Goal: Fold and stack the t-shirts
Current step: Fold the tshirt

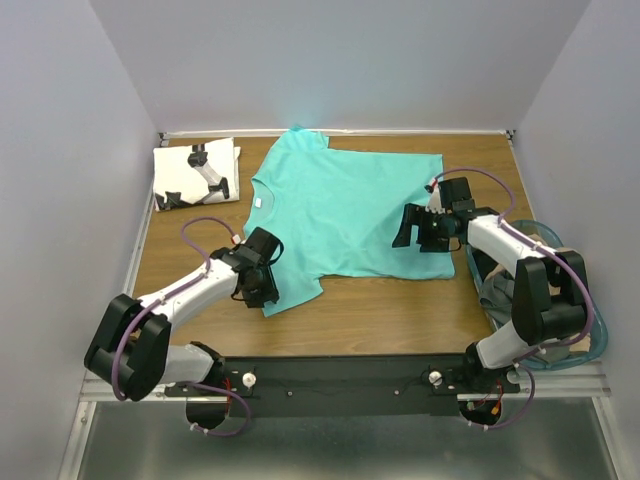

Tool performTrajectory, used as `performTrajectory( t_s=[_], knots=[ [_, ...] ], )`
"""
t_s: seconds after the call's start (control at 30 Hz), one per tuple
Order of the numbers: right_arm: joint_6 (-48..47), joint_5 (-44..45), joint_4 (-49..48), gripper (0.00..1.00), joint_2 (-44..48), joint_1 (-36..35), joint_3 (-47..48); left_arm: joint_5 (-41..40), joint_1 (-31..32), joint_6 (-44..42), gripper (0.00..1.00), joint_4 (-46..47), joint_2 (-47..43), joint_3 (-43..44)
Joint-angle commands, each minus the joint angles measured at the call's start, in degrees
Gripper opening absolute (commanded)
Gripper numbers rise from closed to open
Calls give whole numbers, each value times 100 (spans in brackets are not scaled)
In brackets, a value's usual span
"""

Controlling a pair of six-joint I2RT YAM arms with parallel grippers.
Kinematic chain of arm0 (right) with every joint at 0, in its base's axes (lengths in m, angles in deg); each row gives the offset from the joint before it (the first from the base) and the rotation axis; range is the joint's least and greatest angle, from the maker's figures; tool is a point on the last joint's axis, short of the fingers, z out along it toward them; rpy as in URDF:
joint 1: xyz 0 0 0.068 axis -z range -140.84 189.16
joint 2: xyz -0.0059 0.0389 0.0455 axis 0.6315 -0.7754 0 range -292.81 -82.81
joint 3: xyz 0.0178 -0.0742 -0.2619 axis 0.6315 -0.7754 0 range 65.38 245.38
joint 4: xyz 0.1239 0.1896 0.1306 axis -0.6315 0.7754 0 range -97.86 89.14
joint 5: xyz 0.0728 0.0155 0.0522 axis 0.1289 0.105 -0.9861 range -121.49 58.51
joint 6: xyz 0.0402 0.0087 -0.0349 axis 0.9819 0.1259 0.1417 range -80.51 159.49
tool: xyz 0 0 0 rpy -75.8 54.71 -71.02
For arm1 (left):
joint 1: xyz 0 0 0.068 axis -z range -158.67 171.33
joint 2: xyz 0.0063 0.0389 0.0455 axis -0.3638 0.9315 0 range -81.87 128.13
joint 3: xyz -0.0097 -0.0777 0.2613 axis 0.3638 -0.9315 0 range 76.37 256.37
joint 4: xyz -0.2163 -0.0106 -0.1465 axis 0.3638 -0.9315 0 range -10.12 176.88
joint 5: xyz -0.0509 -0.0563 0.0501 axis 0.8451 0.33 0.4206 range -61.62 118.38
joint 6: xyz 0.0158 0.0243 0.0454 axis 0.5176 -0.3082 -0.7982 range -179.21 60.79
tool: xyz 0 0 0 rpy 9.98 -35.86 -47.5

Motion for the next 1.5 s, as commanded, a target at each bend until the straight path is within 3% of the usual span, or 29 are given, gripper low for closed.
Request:
performTrajectory(
  t_s=[0.0,0.4,1.0,1.2,1.37,1.47],
  knots=[
    [-141,117,82,94,129,-44,-126,-783,59,293,43,-578,230,445],
    [-186,73,82,94,-2,-35,-65,-345,164,513,45,-808,55,252],
    [-194,90,82,95,94,-35,-82,-415,393,258,44,-746,855,472],
    [-221,108,91,95,147,-44,-73,-503,498,188,27,-808,1180,621],
    [-203,90,91,95,165,-44,-47,-424,516,152,2,-738,1180,630],
    [-177,125,108,95,208,-44,-56,-371,499,152,0,-685,1101,647]
  ],
)
